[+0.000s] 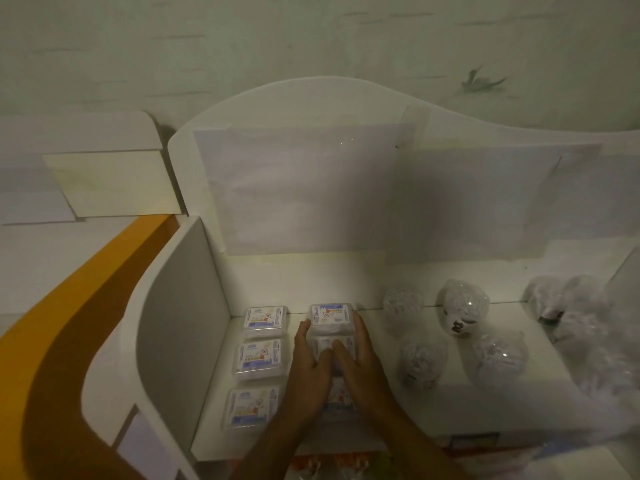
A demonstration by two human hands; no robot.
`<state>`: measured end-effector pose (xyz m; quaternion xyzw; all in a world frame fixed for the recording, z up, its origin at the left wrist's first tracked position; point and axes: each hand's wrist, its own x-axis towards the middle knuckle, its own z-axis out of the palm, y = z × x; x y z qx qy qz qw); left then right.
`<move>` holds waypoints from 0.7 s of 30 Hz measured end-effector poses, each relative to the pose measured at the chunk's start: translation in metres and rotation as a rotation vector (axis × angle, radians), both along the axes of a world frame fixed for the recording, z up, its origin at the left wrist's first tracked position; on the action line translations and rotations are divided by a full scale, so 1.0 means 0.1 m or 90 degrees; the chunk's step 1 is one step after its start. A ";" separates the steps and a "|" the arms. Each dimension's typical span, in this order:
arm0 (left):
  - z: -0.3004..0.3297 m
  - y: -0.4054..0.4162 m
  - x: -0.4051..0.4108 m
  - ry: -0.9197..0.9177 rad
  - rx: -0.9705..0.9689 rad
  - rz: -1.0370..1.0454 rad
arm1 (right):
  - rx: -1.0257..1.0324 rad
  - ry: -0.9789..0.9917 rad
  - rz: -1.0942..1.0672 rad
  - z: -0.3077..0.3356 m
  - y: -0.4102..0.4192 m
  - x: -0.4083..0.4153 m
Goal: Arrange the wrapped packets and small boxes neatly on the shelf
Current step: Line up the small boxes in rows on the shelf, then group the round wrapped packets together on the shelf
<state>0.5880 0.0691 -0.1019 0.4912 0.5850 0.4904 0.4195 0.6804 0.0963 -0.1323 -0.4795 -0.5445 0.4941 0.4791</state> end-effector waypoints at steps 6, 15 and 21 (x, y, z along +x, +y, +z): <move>0.00 0.01 0.01 0.011 0.036 0.017 | -0.002 -0.016 -0.013 0.01 0.00 0.02; 0.61 0.28 -0.30 0.411 0.163 -0.137 | 0.113 -0.357 0.023 0.81 0.21 0.15; 1.46 0.62 -0.37 0.753 0.171 -0.193 | 0.220 -0.712 0.020 1.71 0.33 0.55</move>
